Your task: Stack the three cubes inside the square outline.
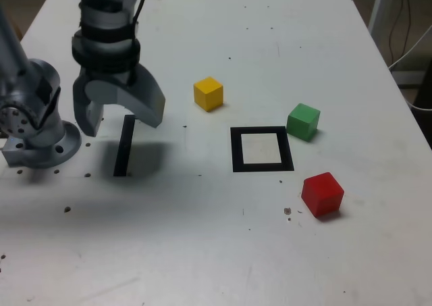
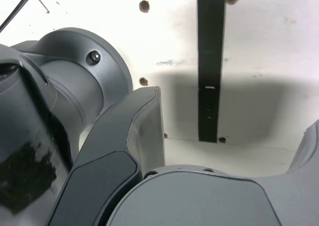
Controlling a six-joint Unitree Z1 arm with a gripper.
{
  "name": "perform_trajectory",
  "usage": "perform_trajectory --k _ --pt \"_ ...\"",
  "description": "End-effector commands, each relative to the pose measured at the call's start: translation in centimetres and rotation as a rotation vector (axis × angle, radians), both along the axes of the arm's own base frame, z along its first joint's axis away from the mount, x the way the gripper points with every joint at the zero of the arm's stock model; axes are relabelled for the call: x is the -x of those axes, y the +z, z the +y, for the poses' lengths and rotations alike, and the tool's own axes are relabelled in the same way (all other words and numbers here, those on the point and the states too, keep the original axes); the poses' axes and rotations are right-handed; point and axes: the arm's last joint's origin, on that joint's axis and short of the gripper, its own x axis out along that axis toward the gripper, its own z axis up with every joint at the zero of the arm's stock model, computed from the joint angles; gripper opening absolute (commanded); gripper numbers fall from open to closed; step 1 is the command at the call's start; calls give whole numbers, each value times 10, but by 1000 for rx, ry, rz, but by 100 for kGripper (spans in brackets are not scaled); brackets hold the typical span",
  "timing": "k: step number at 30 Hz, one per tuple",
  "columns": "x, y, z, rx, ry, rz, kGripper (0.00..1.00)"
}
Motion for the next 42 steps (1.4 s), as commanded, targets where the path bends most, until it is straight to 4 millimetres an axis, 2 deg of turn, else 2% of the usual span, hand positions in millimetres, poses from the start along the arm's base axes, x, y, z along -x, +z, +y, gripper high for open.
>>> perform_trajectory --k 1,14,22,31,42 --pt "-5 3 -1 -2 0 6 99" --pt "-50 28 -23 8 -44 -14 99" --pt "-84 38 -42 15 -70 -20 99" --pt "-128 45 -72 17 -105 -19 99" --pt "-180 44 -112 18 -153 -18 99"
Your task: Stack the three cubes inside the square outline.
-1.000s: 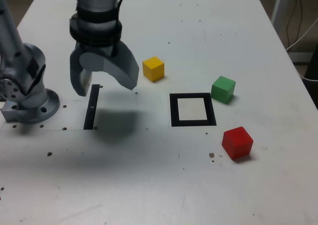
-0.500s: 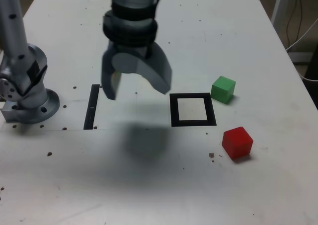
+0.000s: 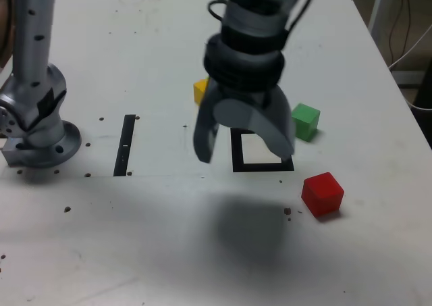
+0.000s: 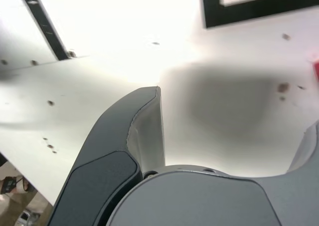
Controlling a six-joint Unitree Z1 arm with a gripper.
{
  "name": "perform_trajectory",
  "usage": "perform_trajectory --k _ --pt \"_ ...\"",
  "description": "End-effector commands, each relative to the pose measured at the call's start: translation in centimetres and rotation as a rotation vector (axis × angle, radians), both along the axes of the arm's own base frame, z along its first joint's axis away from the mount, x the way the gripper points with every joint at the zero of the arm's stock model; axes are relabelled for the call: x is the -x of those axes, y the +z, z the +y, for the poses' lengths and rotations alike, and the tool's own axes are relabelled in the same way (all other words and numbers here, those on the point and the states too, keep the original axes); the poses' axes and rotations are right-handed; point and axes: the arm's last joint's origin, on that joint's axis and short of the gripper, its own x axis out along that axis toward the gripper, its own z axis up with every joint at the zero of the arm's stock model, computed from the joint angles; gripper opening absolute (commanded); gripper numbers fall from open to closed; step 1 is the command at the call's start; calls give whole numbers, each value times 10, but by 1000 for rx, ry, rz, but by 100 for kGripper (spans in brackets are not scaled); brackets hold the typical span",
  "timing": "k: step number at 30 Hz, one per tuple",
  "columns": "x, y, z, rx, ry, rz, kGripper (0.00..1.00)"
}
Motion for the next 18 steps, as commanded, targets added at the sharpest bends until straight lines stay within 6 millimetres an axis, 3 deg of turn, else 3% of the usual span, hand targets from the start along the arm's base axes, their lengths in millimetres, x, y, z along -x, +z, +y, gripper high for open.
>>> perform_trajectory --k 1,18 --pt "-8 -1 -5 -4 -5 5 99" --pt "-66 -13 -29 -4 -70 -21 99"
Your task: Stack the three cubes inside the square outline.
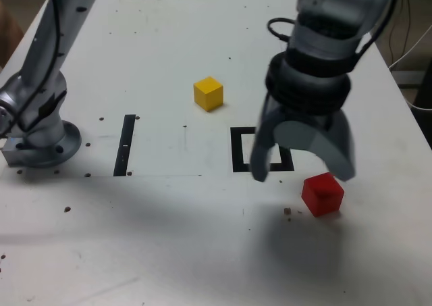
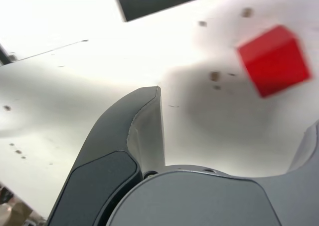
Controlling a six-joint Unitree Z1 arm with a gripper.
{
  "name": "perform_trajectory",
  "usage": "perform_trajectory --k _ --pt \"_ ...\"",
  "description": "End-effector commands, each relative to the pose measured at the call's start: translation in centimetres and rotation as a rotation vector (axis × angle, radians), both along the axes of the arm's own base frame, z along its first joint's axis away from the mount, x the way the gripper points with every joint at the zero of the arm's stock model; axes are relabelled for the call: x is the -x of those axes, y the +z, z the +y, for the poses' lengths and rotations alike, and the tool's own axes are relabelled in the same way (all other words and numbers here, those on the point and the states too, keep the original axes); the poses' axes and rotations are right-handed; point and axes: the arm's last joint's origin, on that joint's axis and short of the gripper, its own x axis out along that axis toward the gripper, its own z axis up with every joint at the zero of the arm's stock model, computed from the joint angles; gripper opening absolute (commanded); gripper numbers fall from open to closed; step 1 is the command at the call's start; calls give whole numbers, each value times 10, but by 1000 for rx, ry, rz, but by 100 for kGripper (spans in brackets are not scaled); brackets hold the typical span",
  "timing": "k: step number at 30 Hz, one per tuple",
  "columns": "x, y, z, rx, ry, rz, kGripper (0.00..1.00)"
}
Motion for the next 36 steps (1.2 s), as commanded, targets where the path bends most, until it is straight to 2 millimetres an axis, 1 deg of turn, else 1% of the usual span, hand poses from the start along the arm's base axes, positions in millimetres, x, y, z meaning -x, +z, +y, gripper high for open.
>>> perform_trajectory --k 1,6,10,18,30,36 --pt "-4 -5 -2 -7 -11 14 99" --pt "-15 -16 -3 -9 -28 21 99" --pt "-23 -24 0 -16 -44 28 99" --pt "-33 -29 8 -29 -80 17 99" --pt "-35 -31 9 -36 -103 19 99" --pt "-33 -29 6 -60 -210 9 99"
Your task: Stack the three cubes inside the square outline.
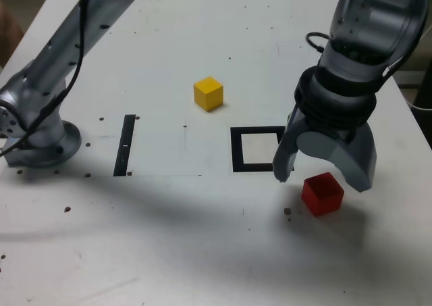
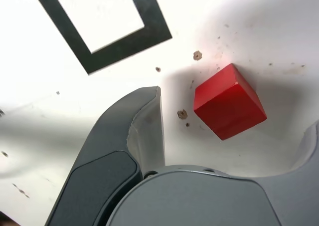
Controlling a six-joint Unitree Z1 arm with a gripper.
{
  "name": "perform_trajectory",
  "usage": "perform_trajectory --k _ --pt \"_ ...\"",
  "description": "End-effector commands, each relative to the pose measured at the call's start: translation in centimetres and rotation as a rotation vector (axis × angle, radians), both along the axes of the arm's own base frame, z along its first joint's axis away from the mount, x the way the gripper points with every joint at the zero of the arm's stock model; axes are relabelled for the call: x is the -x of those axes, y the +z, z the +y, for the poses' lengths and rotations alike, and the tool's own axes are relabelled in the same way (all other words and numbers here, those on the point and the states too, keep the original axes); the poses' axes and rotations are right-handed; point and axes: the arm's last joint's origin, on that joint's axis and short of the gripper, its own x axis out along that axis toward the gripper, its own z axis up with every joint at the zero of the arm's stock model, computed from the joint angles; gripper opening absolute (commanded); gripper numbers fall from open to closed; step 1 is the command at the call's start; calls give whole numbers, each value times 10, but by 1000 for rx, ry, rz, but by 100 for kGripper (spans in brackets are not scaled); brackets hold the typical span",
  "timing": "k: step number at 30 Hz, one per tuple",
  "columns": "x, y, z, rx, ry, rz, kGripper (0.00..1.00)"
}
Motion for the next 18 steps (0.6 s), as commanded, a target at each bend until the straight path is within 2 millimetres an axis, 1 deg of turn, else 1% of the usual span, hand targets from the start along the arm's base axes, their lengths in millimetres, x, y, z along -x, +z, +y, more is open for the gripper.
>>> perform_trajectory --k 1,7,18 --pt "2 1 -4 -12 -61 1 99" --pt "5 6 -11 -24 -218 -10 99" --pt "9 10 -24 -21 -422 -19 99"
